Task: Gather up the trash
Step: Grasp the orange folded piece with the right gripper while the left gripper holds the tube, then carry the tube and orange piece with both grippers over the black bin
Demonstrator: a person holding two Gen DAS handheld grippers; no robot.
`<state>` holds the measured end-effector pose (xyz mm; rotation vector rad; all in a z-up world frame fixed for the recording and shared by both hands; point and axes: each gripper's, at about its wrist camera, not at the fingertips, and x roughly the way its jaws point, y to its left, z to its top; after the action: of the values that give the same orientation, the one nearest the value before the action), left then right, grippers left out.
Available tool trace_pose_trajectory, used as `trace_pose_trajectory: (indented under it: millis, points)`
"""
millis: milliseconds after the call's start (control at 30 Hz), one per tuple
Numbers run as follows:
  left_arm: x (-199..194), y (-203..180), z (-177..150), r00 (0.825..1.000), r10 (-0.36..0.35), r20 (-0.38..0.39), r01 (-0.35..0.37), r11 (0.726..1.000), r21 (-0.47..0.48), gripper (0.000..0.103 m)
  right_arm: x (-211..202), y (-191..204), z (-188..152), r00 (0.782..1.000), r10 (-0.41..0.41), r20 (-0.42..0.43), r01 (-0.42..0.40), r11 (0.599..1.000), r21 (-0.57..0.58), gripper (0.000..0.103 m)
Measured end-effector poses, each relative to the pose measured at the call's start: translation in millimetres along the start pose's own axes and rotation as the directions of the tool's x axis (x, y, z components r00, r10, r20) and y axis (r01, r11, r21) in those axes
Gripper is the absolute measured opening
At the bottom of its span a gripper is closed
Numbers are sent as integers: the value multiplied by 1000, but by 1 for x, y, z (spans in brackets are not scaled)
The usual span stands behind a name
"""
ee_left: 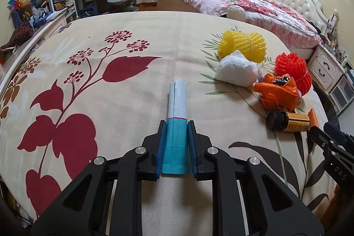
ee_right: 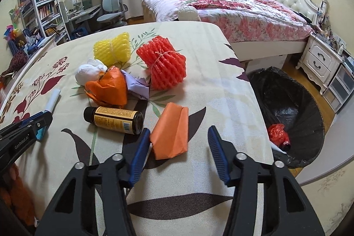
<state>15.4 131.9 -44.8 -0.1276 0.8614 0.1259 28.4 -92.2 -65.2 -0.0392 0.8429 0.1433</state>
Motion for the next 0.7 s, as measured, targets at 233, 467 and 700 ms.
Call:
trace_pose_trajectory:
  millis: [233, 467, 700]
  points:
    - [-1, -2, -2, 1000, -5, 3, 5, 1000, 7, 19, 3, -3, -3, 998, 51, -20, -51, 998, 25, 33]
    - [-4, -5, -1, 1000, -18, 10, 18, 1000, 1, 19, -4, -6, -1, 999, 51, 8, -51, 998, 21, 31]
    - [-7, -13, 0, 999, -34, 15, 34, 999, 7, 19, -10, -12, 1, 998, 42, 36, -42, 999, 23, 31]
